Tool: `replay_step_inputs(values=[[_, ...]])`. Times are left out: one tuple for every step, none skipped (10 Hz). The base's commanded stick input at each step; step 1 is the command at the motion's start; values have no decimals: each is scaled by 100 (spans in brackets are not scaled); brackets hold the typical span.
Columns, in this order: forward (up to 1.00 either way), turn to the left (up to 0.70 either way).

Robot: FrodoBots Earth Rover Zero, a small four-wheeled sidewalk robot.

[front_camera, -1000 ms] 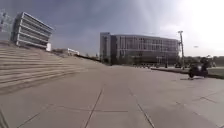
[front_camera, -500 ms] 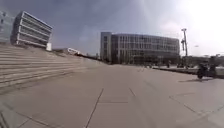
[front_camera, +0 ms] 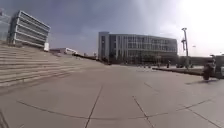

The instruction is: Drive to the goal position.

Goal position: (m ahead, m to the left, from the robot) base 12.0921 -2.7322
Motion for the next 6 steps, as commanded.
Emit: replay_step_inputs(values=[[100, 0], [100, 0], [100, 0], [100, 0], [100, 0], [100, 0]])
